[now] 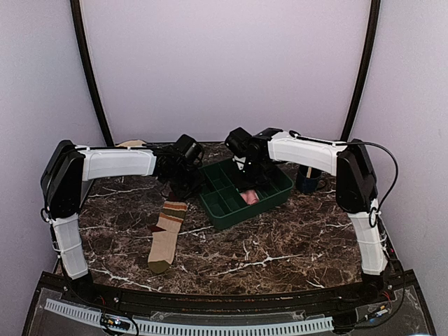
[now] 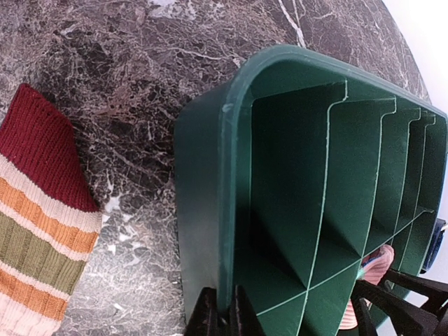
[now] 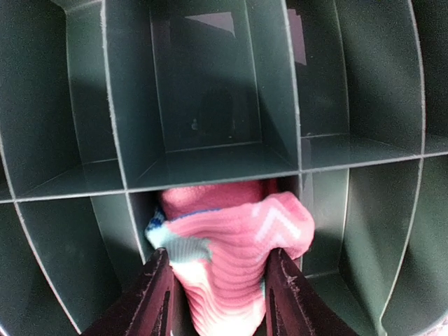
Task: Roll the socks
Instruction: Adjust the sock in the storage box.
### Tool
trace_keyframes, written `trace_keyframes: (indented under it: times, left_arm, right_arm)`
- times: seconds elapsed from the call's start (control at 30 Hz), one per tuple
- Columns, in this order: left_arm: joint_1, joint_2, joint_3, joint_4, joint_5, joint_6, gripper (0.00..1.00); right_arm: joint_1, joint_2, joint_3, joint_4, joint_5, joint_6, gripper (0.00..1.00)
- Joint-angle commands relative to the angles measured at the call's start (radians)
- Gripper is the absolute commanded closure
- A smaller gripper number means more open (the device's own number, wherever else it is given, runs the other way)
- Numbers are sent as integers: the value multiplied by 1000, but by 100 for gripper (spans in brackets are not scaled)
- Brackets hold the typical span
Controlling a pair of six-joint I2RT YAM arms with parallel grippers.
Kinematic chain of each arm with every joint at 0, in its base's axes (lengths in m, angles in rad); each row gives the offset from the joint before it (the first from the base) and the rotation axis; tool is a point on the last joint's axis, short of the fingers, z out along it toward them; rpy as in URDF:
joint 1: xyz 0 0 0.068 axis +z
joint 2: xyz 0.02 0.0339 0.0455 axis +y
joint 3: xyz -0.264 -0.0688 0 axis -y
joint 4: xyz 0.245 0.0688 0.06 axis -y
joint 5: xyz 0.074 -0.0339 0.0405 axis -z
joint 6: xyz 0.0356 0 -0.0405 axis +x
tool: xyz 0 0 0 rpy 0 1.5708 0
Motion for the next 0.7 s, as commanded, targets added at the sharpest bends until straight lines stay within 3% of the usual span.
trace_keyframes:
  times: [0.0, 0.33, 0.43, 0.57, 0.67]
  left_arm:
    - [-2, 41, -1, 4, 47, -1, 98]
    - [-2, 50, -1, 25, 57, -1, 98]
    - [-2, 51, 1, 30, 58, -4, 98]
    - [-2, 54, 2, 35, 57, -8, 98]
    - [-2, 56, 1, 37, 56, -9, 98]
  right_arm:
    - [-12, 47, 27, 19, -22, -19, 58]
    - [-31, 120, 69, -29, -41, -45, 56]
    - [-35, 135, 63, -38, -57, -45, 65]
    - [-40, 139, 39, -37, -86, -35, 85]
    - [-47, 133, 10, -32, -110, -27, 88]
